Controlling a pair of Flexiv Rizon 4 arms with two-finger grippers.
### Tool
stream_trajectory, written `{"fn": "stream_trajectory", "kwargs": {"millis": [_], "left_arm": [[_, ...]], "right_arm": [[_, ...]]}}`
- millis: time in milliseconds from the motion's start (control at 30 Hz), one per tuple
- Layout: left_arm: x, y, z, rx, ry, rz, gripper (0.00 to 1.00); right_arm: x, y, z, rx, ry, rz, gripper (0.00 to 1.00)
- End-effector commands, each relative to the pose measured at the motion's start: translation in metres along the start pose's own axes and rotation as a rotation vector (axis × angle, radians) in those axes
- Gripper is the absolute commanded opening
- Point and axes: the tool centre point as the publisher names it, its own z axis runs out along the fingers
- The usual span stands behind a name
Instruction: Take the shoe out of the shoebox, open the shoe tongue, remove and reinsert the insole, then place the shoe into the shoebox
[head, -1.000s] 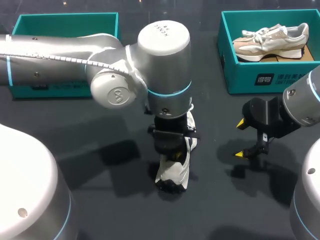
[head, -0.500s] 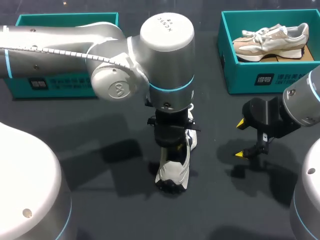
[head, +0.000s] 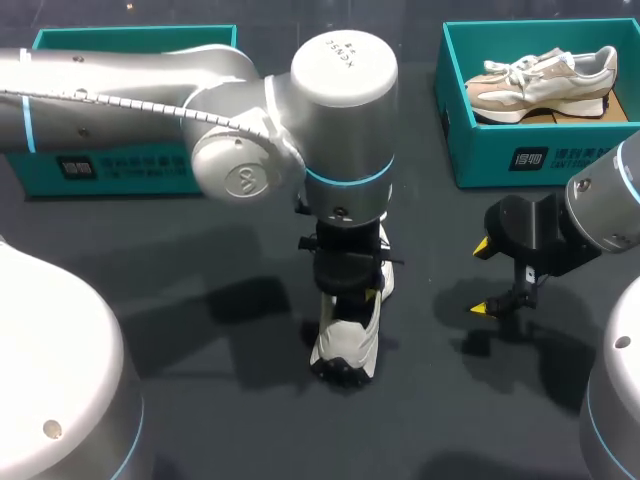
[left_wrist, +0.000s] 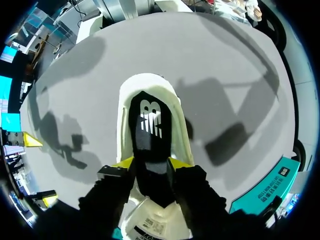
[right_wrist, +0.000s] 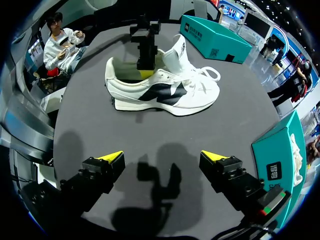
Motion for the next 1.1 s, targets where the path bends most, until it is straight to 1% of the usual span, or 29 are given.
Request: {"fn": "stream_trajectory", "kwargs": {"millis": [33, 67, 133, 200, 267, 300, 333, 367, 433, 700, 867, 1033, 1100], "left_arm": [[0.002, -0.001, 0.003, -0.005, -0.001, 0.002, 0.46], [0.002, -0.001, 0.003, -0.005, -0.002, 0.002, 0.49], [0.003, 0.001, 0.003, -0.003, -0.005, -0.002, 0.50], [0.003, 0.004, 0.002, 0.001, -0.009, -0.006, 0.55], [0.004, 0.006, 0.001, 0.001, -0.010, -0.007, 0.62], [0.004, 0.007, 0.000, -0.001, -0.011, -0.009, 0.70], [0.004, 0.007, -0.001, -0.002, -0.012, -0.009, 0.75], [0.003, 0.008, -0.002, -0.004, -0.013, -0.009, 0.83], [0.003, 0.010, -0.003, -0.005, -0.014, -0.010, 0.91], [0.003, 0.013, -0.003, 0.005, -0.030, -0.021, 0.96], [0.002, 0.019, -0.007, 0.018, -0.047, -0.023, 0.96], [0.001, 0.024, -0.012, 0.022, -0.061, -0.021, 0.94], [0.001, 0.027, -0.013, 0.022, -0.062, -0.021, 0.91]], "right_arm": [[0.002, 0.000, 0.000, 0.001, -0.003, -0.001, 1.00], [0.002, 0.000, 0.000, 0.001, -0.003, -0.001, 1.00], [0.002, 0.000, 0.000, 0.001, -0.003, -0.001, 1.00], [0.002, 0.000, 0.000, 0.001, -0.003, -0.001, 1.00], [0.002, 0.000, 0.000, 0.001, -0.003, -0.001, 1.00], [0.002, 0.000, 0.000, 0.001, -0.003, -0.001, 1.00], [0.002, 0.000, 0.000, 0.001, -0.003, -0.001, 1.00], [0.002, 0.000, 0.000, 0.001, -0.003, -0.001, 1.00], [0.002, 0.000, 0.000, 0.001, -0.003, -0.001, 1.00], [0.002, 0.000, 0.000, 0.001, -0.003, -0.001, 1.00], [0.002, 0.000, 0.000, 0.001, -0.003, -0.001, 1.00], [0.002, 0.000, 0.000, 0.001, -0.003, -0.001, 1.00], [0.002, 0.000, 0.000, 0.001, -0.003, -0.001, 1.00]]}}
